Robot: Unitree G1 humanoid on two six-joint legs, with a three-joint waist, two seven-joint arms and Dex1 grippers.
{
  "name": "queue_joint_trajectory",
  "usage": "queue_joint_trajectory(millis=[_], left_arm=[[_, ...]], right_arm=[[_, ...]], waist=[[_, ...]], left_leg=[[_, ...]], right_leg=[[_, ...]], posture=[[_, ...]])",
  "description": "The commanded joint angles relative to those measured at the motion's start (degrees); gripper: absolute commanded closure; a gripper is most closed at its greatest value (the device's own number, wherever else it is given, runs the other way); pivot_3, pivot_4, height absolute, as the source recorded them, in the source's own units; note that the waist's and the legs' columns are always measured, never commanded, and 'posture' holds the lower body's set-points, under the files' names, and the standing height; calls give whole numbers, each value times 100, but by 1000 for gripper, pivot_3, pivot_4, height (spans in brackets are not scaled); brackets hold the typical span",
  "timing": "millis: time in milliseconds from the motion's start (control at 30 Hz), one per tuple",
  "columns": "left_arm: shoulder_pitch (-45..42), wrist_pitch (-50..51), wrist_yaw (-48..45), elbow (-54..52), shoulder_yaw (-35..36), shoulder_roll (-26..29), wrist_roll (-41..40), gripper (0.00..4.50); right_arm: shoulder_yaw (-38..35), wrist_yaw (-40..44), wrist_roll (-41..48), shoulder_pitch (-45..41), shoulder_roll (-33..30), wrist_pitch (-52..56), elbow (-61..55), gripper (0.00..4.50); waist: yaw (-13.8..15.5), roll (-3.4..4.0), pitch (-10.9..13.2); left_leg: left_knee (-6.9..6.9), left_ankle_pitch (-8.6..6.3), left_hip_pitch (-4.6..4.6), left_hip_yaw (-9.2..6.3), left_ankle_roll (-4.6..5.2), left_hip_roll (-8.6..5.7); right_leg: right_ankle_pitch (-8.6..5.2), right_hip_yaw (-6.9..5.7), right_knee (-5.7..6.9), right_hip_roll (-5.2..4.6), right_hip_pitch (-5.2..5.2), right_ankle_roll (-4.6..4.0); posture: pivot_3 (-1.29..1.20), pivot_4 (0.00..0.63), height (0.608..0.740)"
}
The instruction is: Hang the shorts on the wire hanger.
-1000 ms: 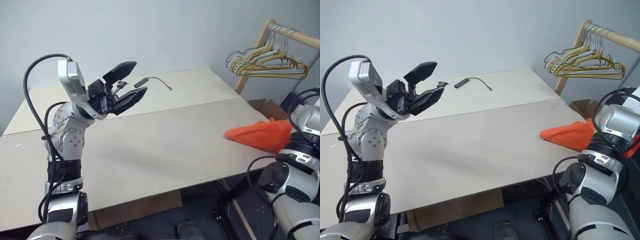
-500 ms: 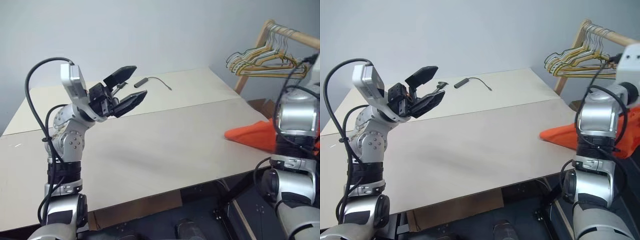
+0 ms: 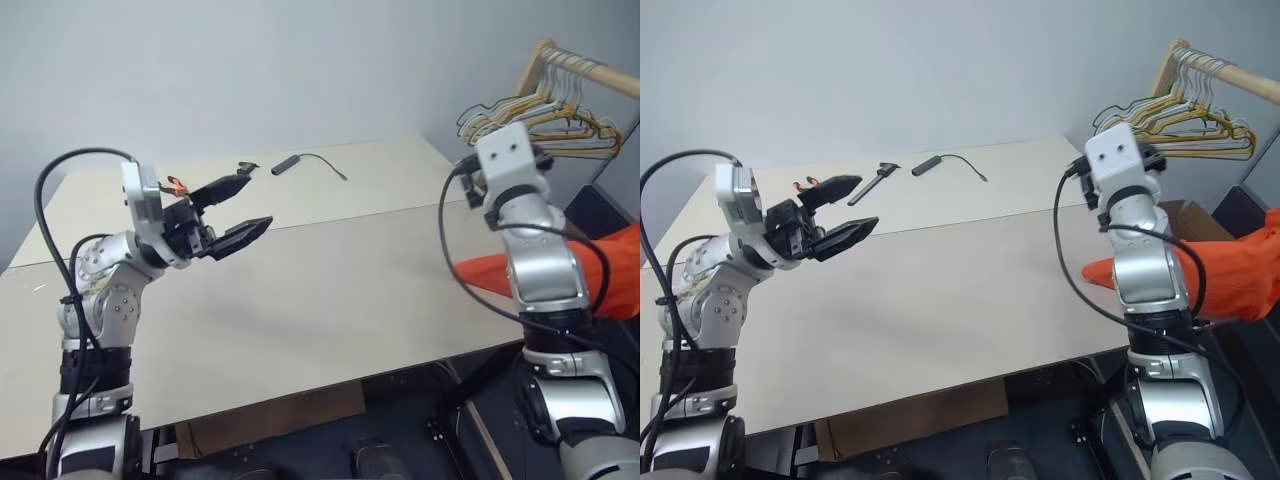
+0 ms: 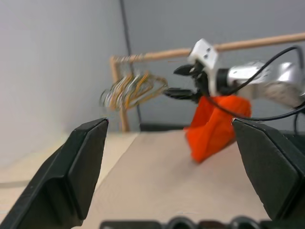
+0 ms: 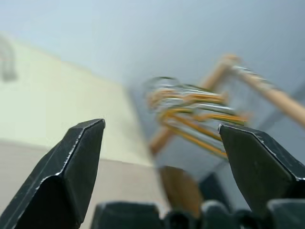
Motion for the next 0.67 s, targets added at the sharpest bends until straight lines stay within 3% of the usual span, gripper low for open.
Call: queue_joint_trajectory(millis=[33,300,667], left_arm=[[219,134,200,-309,247,279,70,0],[1354,-2,278,-648,432,747,406,0],[1583,-3,543,-915,370,682,514,0]], right_arm=[[115,781,135,207,-330,-312,-531,65],[435,2447,576,1083,-844,-1083,-879,65],[622,2710,347,981,-837,-1449,-422,65]], waist=[[71,-4,2],[514,-23,14],[945,-36,18]], left_leg=[[0,0,-1,0,0,0],[-13,0,8,10,-2,0],[-15,0,-5,21,-3,-4]], right_leg=[[0,-1,0,0,-1,0],[-1,-2,-1,1,-6,-5],[-2,-7,-2,-1,-23,-11]], posture=[[-6,0,740],[66,0,740],[103,0,740]])
